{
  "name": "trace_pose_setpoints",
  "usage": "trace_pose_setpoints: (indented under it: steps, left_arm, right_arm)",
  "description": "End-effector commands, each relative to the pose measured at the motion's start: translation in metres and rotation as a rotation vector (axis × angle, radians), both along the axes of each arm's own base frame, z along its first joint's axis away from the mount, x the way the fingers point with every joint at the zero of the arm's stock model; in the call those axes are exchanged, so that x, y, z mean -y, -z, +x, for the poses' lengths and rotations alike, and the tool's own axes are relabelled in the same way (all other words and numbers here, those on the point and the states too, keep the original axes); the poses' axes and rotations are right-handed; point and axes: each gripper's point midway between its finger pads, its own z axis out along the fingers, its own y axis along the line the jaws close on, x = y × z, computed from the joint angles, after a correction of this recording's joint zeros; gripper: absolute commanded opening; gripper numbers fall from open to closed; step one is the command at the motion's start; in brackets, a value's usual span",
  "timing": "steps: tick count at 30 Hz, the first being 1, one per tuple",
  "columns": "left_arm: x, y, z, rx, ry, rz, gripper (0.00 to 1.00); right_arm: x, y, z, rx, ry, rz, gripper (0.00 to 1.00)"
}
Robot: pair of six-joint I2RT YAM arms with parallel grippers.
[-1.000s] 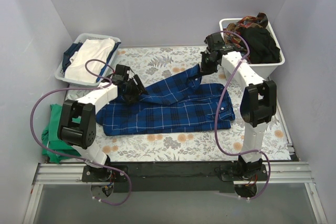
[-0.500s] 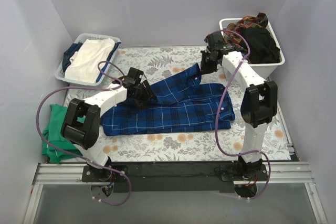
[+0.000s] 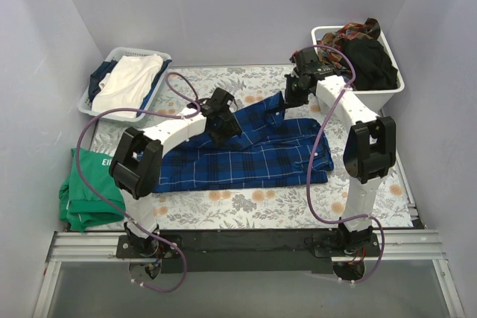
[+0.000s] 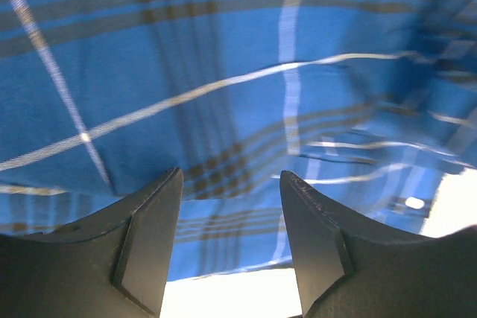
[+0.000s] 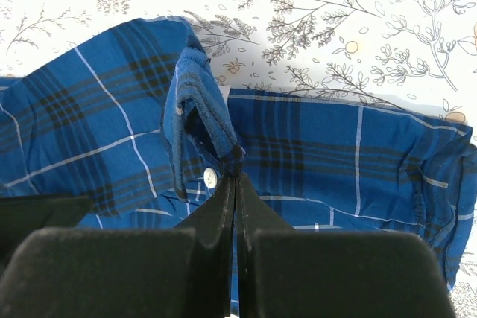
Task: Fold and stack the long sleeve shirts
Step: Fold the shirt
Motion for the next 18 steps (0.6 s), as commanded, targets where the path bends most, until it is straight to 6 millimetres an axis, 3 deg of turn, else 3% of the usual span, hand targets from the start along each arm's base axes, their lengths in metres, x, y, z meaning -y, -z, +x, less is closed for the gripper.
trace_pose_setpoints:
  steps: [1,7,11,18]
  left_arm:
    - [-0.011,-0.001,-0.014,-0.038,-0.024,0.067,0.54]
    - [-0.024,-0.008,-0.023,-0.050,-0.048,0.107,0.58]
    - [-0.025,-0.002,-0.028,-0.090,-0.067,0.112,0.60]
    - [-0.009,0.007,-0.004,-0.062,-0.088,0.115,0.58]
  right_arm:
    - [-0.008,-0.030,0.003,0.078,-0.021,0.049,0.01]
    - [-0.010,-0.030,0.004,0.077,-0.018,0.057,0.01]
    - [-0.009,-0.028,0.003,0.069,-0.017,0.057,0.01]
    - [-0.012,-0.023,0.001,0.056,-0.030,0.068,0.01]
